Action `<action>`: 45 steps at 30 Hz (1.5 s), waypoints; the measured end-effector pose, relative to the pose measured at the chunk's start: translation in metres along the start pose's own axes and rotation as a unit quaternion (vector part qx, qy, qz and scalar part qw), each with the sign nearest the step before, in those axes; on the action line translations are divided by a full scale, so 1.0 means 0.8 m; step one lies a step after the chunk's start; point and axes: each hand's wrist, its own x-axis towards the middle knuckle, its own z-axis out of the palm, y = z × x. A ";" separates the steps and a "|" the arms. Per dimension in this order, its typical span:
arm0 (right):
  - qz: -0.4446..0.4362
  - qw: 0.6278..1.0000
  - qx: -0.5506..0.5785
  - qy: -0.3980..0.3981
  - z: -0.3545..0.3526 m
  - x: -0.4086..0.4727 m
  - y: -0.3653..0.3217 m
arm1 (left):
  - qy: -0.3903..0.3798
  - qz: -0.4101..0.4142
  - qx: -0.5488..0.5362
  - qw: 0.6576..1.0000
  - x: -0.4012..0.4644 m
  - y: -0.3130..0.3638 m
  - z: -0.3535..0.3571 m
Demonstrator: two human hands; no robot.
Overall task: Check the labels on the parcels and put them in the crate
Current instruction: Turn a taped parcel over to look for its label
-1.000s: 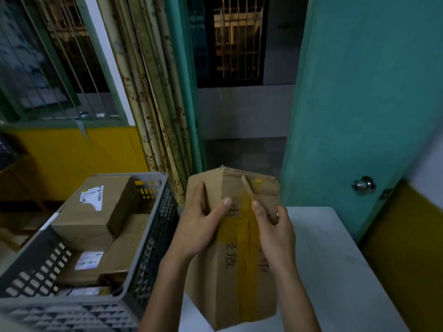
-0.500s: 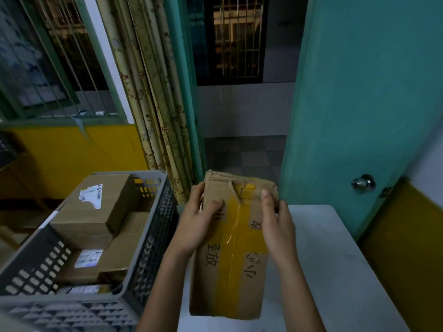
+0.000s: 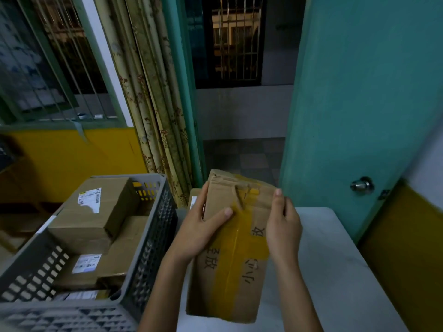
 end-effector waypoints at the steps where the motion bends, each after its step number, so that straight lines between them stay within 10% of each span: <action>1: 0.002 1.000 0.010 0.008 -0.001 0.000 0.001 | -0.023 0.001 -0.007 1.000 -0.002 -0.002 -0.003; 10: 0.009 0.962 0.105 -0.251 -0.001 -0.009 0.023 | 0.137 0.020 -0.111 0.984 0.010 0.015 -0.013; 20: 0.014 0.977 0.182 -0.106 -0.011 0.014 0.018 | -0.089 -0.031 -0.077 0.993 -0.032 -0.012 -0.006; 32: 0.018 0.946 0.202 -0.254 -0.014 0.013 0.025 | 0.018 -0.036 -0.156 0.987 -0.027 -0.011 0.006; 45: 0.013 0.958 0.247 -0.147 -0.010 0.010 0.021 | 0.004 0.012 -0.099 0.995 -0.031 -0.016 -0.001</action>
